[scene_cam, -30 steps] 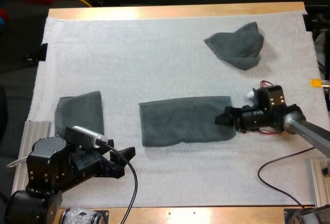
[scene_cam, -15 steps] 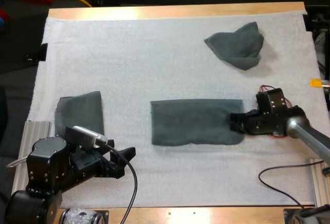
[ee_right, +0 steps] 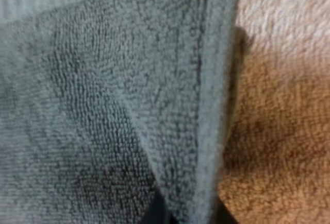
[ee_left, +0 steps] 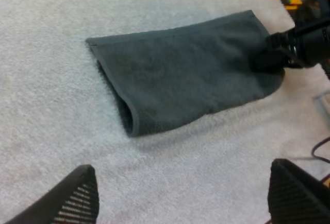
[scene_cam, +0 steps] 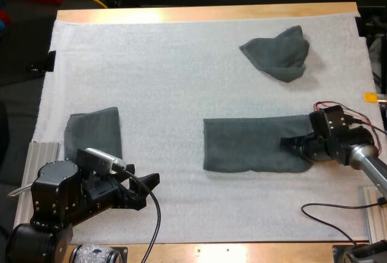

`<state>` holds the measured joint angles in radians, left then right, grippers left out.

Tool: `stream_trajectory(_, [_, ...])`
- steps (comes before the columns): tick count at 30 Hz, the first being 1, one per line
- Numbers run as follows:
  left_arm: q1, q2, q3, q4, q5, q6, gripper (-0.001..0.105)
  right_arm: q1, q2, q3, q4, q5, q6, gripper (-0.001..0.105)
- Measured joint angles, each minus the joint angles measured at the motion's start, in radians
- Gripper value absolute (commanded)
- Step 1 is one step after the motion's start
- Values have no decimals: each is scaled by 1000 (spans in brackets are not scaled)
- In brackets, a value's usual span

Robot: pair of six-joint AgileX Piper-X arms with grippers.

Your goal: Pick towel from pile, fold and stack

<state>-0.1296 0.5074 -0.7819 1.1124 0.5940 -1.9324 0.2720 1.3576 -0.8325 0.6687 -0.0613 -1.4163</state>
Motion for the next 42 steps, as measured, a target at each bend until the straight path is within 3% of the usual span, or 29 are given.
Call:
stream_trajectory(10, [0, 0, 0, 0, 21, -2, 66, 31, -18, -93, 4, -207, 100, 1])
stream_trajectory(17, [0, 0, 0, 0, 26, -1, 66, 195, 1, -93, -94, -216, 178, 1])
stream_trajectory(24, [0, 0, 0, 0, 61, -1, 66, 281, 108, -93, -208, -225, 286, 1])
stream_trajectory(33, [0, 0, 0, 0, 66, -1, 66, 339, 216, -93, -367, -253, 401, 1])
stream_trajectory(42, [0, 0, 0, 0, 66, -1, 66, 359, 304, -93, -422, -271, 434, 1])
